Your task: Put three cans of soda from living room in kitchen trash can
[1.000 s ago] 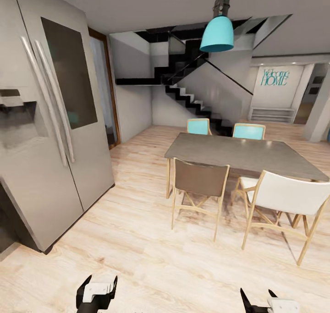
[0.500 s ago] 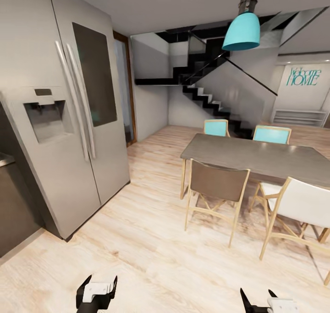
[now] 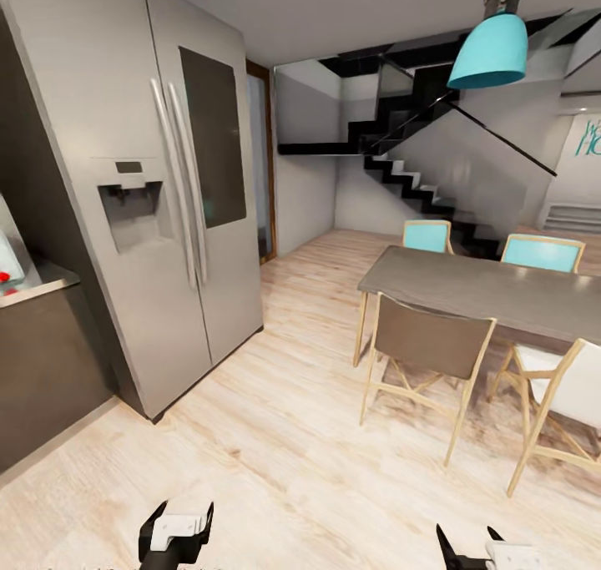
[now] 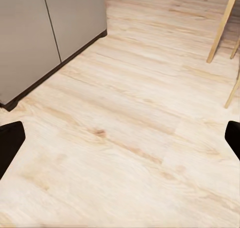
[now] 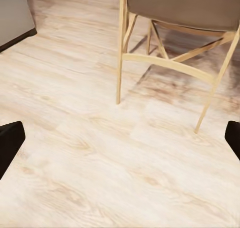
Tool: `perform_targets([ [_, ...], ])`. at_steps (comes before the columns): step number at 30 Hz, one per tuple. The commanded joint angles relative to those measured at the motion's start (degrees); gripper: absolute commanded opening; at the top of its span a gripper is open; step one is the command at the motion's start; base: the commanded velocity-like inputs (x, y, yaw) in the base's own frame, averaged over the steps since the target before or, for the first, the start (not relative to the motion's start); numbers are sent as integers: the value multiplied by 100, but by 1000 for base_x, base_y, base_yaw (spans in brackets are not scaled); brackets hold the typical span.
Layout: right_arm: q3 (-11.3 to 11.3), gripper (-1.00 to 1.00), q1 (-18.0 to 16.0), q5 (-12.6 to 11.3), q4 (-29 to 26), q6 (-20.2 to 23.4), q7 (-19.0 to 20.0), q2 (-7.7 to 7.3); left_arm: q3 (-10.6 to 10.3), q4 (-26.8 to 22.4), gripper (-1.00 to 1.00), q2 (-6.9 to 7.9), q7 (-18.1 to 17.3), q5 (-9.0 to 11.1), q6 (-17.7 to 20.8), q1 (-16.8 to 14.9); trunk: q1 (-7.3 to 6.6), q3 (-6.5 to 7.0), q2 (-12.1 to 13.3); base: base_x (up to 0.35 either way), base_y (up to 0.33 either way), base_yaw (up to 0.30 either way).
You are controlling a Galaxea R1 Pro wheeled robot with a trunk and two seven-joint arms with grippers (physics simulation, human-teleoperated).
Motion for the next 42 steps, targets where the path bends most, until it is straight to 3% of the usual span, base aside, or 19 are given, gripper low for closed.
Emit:
perform_targets([
  [1, 17, 100, 1, 0, 0, 0, -1, 0, 0, 0, 100, 0, 0, 0, 0, 1, 0, 0, 0, 0, 0, 127],
  [12, 128, 100, 5, 15, 0, 0, -6, 0, 0, 0, 100, 0, 0, 1, 0, 3, 0, 0, 0, 0, 0, 106],
  [42, 134, 100, 1, 18, 4, 0, -5, 0, 0, 0, 100, -3, 0, -5, 0, 2, 0, 0, 0, 0, 0, 251],
])
